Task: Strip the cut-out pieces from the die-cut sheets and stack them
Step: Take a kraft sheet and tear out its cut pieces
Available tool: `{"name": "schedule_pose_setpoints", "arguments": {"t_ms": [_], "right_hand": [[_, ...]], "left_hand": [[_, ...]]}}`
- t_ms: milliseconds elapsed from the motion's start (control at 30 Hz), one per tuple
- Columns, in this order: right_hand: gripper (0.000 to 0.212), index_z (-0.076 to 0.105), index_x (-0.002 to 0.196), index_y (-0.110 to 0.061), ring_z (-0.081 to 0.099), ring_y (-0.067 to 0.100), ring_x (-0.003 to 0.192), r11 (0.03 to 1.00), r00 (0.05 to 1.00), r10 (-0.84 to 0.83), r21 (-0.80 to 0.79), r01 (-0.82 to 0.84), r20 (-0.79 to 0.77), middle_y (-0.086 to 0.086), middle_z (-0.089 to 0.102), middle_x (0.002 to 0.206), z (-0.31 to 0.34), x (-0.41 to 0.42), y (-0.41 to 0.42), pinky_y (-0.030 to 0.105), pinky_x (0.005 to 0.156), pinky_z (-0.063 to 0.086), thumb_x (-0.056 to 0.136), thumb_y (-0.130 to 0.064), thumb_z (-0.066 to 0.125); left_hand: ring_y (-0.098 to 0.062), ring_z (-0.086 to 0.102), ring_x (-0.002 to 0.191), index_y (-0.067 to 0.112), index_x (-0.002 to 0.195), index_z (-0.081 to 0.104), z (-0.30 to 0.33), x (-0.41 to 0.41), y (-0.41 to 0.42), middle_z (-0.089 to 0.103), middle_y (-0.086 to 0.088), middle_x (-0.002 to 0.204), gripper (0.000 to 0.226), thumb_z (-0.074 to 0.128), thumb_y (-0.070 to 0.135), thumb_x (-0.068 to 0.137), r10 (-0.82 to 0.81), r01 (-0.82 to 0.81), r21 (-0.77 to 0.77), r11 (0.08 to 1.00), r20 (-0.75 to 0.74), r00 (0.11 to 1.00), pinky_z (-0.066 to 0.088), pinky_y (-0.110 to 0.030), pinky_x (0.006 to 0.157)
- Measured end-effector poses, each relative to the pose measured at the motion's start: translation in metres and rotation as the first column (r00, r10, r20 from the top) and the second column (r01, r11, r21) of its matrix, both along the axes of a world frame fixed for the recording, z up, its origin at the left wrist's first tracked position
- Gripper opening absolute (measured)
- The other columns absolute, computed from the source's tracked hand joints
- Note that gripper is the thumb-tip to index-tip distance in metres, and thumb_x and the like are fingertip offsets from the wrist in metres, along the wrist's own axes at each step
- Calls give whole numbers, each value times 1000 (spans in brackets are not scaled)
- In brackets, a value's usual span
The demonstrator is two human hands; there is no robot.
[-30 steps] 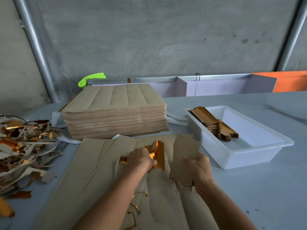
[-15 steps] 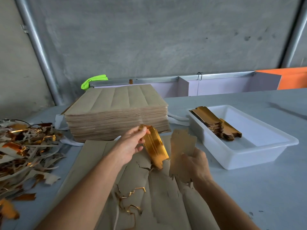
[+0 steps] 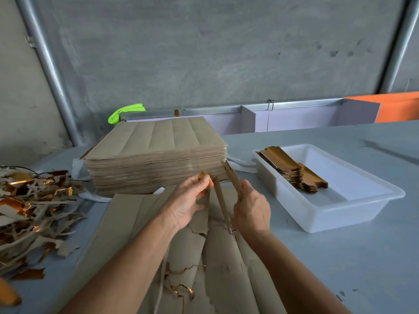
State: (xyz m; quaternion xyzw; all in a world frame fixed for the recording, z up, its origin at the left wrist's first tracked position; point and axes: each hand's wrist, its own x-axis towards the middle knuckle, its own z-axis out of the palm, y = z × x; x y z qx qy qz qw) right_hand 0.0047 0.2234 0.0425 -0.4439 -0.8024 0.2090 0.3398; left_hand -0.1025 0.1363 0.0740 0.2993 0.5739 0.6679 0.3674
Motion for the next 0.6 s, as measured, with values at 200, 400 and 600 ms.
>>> {"name": "schedule_pose_setpoints", "arguments": {"t_ms": [200,400,600], "right_hand": [[29,64,112,-13,66,23,80,876,906,300,-289,-385,-298,10,68,91,5,-4,-3,39,74,57,92,-2,45],[22,59,107,-20,65,21,90,681,763,282,-438,-586,-582,10,67,100,-2,1,-13,40,79,57,100,-28,41],[7,62,89,-14,66,34,86,773,828,147,-459,-437,-541,11,67,88,3,4,-19,50,74,56,91,-11,57]], "left_hand": [[-37,55,110,14,76,53,2,-3,0,60,-7,112,17,53,29,83,-110,90,156,984,128,986,44,-53,90],[-42,60,108,14,73,50,-2,-6,-4,59,-16,123,26,45,27,96,-106,39,240,970,276,955,47,-59,90],[-40,58,110,13,76,55,-1,-7,-12,57,-16,124,25,45,24,96,-37,0,151,989,242,970,51,-54,82]]}}
